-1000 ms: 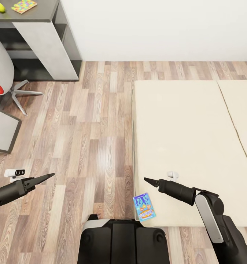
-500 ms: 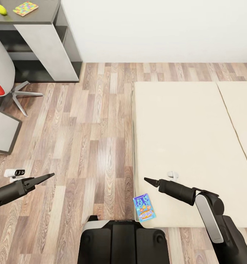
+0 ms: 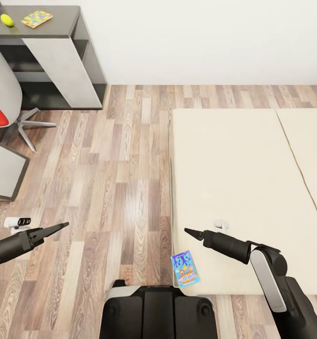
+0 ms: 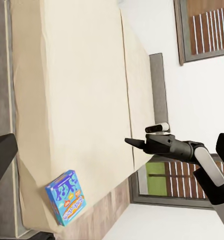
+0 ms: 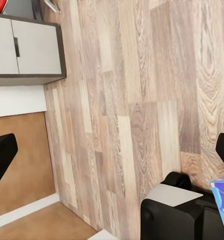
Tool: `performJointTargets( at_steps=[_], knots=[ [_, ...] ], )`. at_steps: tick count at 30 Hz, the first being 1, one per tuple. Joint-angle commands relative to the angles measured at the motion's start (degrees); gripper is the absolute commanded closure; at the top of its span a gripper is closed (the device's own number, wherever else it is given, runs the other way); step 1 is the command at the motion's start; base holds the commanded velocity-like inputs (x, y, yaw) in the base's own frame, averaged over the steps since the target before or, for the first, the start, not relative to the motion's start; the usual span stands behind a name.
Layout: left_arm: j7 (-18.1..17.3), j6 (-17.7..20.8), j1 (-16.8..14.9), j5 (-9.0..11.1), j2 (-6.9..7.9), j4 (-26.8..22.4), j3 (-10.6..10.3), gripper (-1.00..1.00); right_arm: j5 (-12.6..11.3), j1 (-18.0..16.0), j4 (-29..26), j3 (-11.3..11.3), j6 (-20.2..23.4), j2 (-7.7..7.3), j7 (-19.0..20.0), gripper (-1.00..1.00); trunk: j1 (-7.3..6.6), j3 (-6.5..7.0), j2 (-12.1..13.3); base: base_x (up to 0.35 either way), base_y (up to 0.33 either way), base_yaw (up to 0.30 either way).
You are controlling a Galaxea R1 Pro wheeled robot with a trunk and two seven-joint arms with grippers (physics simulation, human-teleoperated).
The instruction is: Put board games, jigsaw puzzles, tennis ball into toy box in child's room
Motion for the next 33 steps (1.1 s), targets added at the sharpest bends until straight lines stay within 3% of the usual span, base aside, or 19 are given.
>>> performJointTargets(
  at_steps=[1, 33],
  knots=[
    [-0.3, 0.6, 0.0, -0.1, 0.07, 0.0, 0.0, -1.00, 0.2, 0.0, 0.0, -0.1, 0.3, 0.01, 0.3, -1.00, 0.04, 0.04, -0.1, 0.000, 0.000, 0.000],
    [-0.3, 0.6, 0.0, 0.0, 0.48, 0.0, 0.7, -1.00, 0.2, 0.0, 0.0, 0.0, 0.3, 0.01, 0.4, -1.00, 0.04, 3.01, -0.1, 0.000, 0.000, 0.000]
  ],
)
